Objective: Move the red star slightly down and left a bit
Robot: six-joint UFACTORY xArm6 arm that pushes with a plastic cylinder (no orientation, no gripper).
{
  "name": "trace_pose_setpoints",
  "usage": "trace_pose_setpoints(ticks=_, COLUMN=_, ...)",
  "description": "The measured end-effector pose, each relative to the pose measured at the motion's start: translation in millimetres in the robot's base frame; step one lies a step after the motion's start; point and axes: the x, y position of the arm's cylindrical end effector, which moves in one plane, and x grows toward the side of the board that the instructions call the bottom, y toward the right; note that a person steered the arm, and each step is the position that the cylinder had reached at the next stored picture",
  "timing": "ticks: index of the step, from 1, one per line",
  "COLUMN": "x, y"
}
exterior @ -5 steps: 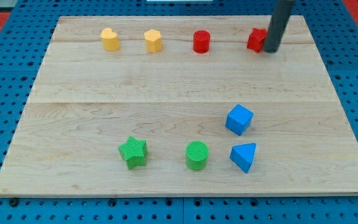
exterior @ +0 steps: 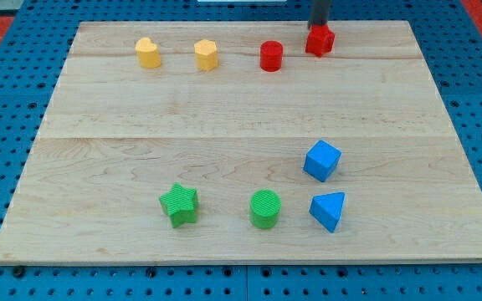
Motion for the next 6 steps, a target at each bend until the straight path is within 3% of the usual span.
trace_pose_setpoints(ticks=1, x=52.8, y=-11.2)
trace_pose_setpoints(ticks=2, x=74.1, y=28.0)
trace_pose_setpoints(ticks=3, x=55.4, y=60.1)
trace_pose_setpoints(ticks=4, x=85.7, y=104.8)
trace_pose_setpoints(ticks=5, x=111.4, y=90.5)
trace_pose_setpoints(ticks=6, x=111.9, y=10.1)
